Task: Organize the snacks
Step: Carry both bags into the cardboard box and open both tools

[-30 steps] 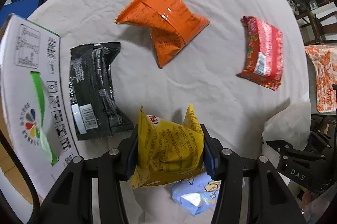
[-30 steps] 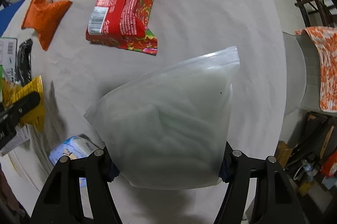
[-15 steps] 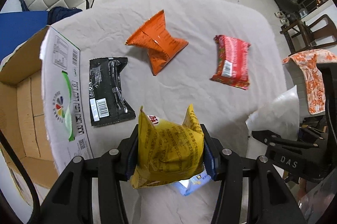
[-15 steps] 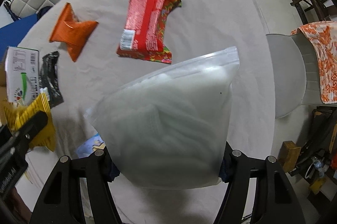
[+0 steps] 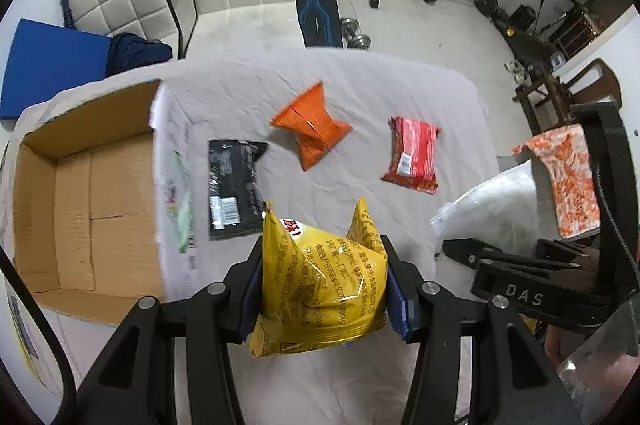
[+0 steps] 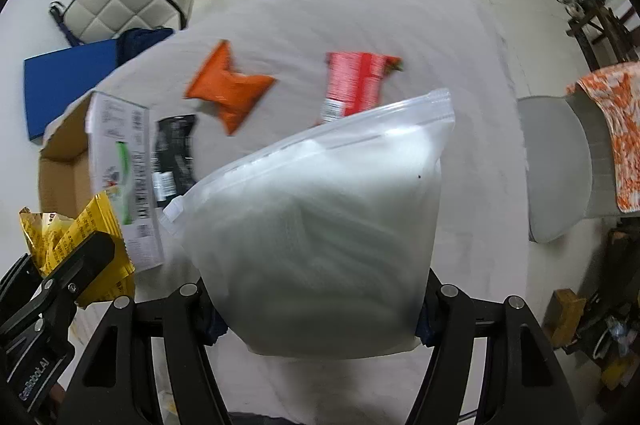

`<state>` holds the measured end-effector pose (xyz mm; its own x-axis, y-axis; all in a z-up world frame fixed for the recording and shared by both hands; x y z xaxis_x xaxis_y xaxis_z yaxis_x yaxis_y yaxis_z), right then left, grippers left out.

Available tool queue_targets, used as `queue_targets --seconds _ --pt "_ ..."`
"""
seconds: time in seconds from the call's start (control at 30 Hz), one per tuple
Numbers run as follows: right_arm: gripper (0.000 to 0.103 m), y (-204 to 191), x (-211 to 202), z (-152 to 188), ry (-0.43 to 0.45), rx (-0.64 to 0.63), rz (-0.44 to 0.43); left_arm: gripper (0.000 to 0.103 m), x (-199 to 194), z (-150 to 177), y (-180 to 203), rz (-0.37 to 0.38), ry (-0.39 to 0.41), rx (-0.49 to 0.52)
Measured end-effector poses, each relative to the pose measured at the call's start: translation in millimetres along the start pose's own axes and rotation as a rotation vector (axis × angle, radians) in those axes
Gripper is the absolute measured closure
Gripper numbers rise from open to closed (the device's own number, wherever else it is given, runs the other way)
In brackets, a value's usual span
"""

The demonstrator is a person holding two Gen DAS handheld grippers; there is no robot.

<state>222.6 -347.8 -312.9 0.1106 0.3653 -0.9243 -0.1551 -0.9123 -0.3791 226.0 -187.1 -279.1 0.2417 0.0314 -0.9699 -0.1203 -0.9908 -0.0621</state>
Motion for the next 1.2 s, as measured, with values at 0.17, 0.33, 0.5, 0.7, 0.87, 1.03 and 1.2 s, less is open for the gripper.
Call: queue_targets --seconds 0.17,0.33,0.5,0.7,0.87,1.03,1.2 --pt "0.032 -50 -8 0 0.019 -0.041 -0.035 0.055 -22 -5 -32 0.020 0.036 -0.030" --pt "0.032 -110 -7 -3 0.026 -0.069 -0.079 0.055 -43 -10 -81 0.056 0.058 -0.075" --pt "0.032 -169 5 -9 0.024 -0.093 -0.111 0.055 -56 -22 -139 0.056 0.080 -0.123" --pt "0.032 -246 42 -20 -0.017 -0.105 -0.150 0.055 -40 -38 -214 0.043 0.066 -0.196" --pt "0.032 -295 84 -32 -0.048 -0.113 -0.148 0.055 -6 -50 -265 0.063 0.010 -0.262" --pt "0.032 -323 135 -47 -0.083 -0.085 -0.139 0.054 37 -60 -307 0.105 -0.063 -0.331" --pt "0.032 -334 177 -57 -0.112 -0.067 -0.110 0.054 78 -64 -338 0.139 -0.136 -0.390"
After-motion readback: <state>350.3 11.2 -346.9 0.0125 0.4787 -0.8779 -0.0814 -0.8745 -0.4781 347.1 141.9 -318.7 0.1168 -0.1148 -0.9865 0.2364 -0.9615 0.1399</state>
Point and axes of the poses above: each gripper's, at about its wrist camera, not at the fingertips, and x roughly the way its jaws point, y to its right, z to its underside, the point moved 4 cm from there along x, roughly the way its jaws point, and after that the axes turned 12 degrees about -z, right-handed, at the moved point
